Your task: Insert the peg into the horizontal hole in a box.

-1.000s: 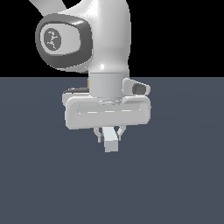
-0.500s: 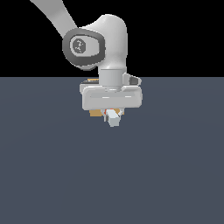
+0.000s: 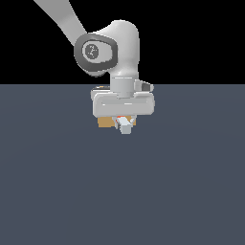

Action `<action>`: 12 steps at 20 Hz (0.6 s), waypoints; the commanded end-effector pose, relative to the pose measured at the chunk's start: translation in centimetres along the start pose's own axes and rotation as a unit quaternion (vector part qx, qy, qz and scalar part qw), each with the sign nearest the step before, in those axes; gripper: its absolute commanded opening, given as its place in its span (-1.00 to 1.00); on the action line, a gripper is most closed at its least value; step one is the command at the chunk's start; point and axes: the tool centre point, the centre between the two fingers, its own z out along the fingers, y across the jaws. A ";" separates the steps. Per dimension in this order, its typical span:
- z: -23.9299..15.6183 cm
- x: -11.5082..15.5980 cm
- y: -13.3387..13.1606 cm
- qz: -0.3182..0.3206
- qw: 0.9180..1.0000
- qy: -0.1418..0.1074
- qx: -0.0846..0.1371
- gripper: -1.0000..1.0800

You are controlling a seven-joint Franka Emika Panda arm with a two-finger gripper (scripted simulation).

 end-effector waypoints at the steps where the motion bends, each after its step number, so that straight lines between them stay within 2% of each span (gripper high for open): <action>1: -0.1 0.0 0.1 0.000 1.000 0.000 -0.001 -1.00; 8: 0.1 0.1 -0.1 0.000 1.000 0.000 0.001 -1.00; 12: 0.0 1.5 -0.1 0.000 1.000 0.000 0.000 -1.00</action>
